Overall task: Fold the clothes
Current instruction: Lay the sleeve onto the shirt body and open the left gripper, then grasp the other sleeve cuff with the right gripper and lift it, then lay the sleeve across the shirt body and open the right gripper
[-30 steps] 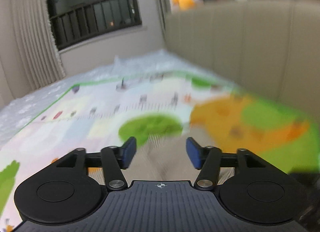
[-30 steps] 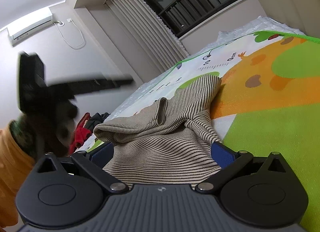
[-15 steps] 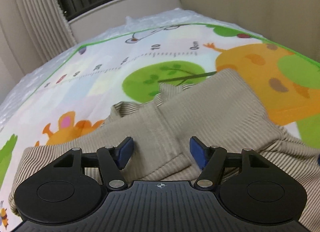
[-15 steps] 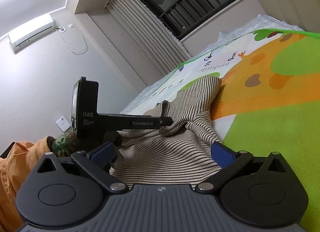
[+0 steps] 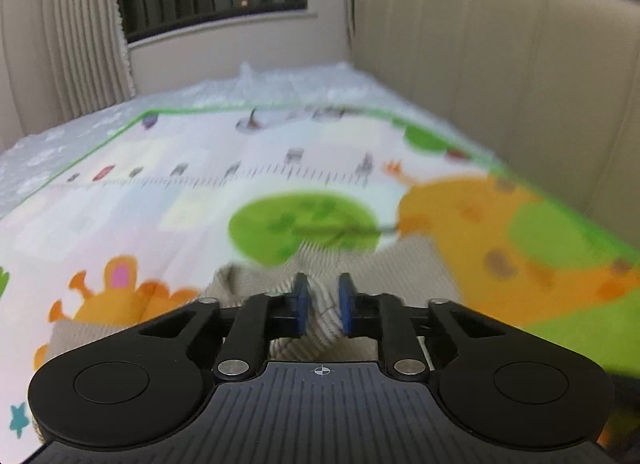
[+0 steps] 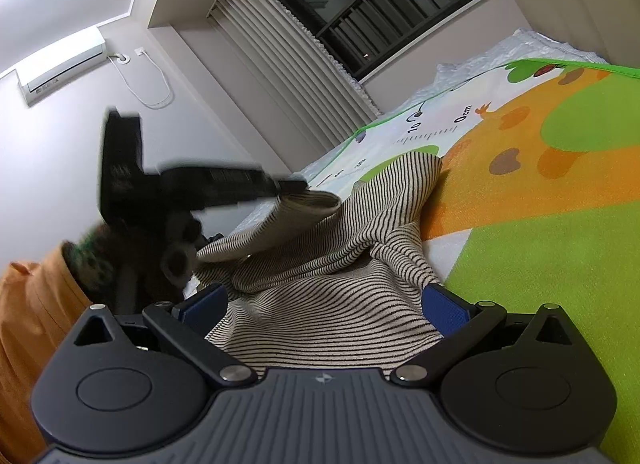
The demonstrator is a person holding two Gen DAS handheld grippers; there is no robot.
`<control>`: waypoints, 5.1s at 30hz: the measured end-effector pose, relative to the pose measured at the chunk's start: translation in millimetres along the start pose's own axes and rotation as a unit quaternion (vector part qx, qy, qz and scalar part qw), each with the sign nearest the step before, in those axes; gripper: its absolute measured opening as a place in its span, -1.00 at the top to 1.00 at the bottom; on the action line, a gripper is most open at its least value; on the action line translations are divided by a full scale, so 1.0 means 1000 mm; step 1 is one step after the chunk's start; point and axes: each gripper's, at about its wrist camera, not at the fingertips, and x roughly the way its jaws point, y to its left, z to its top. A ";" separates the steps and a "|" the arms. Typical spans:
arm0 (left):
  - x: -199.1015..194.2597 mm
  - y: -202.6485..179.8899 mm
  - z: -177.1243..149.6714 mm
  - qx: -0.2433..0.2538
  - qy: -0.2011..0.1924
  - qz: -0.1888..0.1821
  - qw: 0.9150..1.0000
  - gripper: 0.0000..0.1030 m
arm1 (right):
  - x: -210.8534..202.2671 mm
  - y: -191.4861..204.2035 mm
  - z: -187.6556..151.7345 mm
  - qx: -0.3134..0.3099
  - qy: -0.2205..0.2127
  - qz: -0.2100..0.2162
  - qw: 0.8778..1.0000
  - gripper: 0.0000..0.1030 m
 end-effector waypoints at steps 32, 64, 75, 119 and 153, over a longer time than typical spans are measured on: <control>-0.044 0.028 -0.148 -0.075 0.008 -0.073 0.995 -1.00 | 0.024 0.017 0.009 0.018 0.102 -0.030 0.994 -1.00; -0.049 0.053 -0.160 -0.156 -0.040 -0.145 0.976 -1.00 | 0.178 0.100 0.071 -0.109 0.142 -0.157 0.971 0.77; -0.047 0.055 -0.161 -0.158 -0.040 -0.146 0.976 -1.00 | 0.116 0.113 0.132 -0.141 0.032 -0.195 0.970 0.78; -0.082 0.070 -0.106 -0.130 -0.092 -0.111 0.981 -1.00 | 0.102 0.031 0.048 -0.077 0.074 -0.268 0.957 0.26; -0.014 0.098 -0.122 -0.138 -0.061 -0.090 0.984 -1.00 | 0.166 0.070 0.044 -0.174 0.131 -0.252 0.943 -1.00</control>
